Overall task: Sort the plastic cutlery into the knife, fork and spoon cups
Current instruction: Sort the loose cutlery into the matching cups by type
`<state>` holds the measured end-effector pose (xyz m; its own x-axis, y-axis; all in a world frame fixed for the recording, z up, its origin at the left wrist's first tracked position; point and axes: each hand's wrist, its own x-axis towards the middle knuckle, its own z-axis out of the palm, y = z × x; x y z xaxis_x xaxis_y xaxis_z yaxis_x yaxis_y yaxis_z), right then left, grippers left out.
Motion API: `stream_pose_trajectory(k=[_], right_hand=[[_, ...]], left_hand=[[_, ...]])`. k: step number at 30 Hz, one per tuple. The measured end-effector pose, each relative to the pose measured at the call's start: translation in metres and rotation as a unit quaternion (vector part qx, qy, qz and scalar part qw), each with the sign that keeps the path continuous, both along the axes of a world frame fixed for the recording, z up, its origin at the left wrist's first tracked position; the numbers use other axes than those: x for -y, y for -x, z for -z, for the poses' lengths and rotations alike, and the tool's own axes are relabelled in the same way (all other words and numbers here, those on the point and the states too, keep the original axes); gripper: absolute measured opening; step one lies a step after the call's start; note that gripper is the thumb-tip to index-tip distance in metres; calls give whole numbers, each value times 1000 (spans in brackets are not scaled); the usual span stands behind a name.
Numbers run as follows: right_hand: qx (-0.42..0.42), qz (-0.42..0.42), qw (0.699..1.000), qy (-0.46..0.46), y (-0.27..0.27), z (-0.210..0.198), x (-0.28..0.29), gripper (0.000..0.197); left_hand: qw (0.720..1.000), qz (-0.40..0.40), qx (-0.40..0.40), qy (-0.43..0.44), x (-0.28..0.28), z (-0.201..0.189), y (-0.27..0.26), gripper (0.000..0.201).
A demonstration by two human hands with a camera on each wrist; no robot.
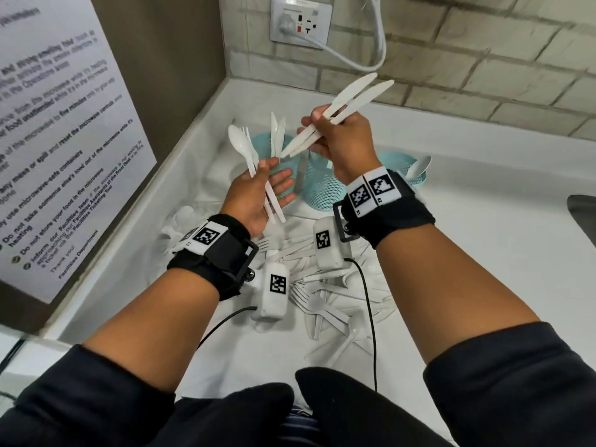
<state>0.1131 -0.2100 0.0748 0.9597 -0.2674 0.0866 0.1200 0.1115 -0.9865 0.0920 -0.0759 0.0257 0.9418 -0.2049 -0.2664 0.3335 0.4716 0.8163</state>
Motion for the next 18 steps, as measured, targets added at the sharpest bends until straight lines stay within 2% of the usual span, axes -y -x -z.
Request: stream_pose_trajectory(k=[4, 7, 12, 15, 18], right_hand=[[20, 63, 998, 11, -18, 3, -9, 20], [-17, 79, 993, 83, -30, 16, -17, 21], [-67, 68, 972, 216, -44, 29, -22, 31], [-80, 55, 966, 238, -47, 23, -22, 35], [-74, 48, 964, 251, -44, 18, -22, 11]], left_hand=[[1000, -12, -11, -4, -4, 3, -3, 24], [1000, -6, -10, -24, -7, 6, -7, 23], [999, 21, -8, -27, -13, 5, -9, 32], [999, 28, -19, 2, -15, 5, -9, 28], [997, 49, -32, 45, -17, 5, -9, 21]])
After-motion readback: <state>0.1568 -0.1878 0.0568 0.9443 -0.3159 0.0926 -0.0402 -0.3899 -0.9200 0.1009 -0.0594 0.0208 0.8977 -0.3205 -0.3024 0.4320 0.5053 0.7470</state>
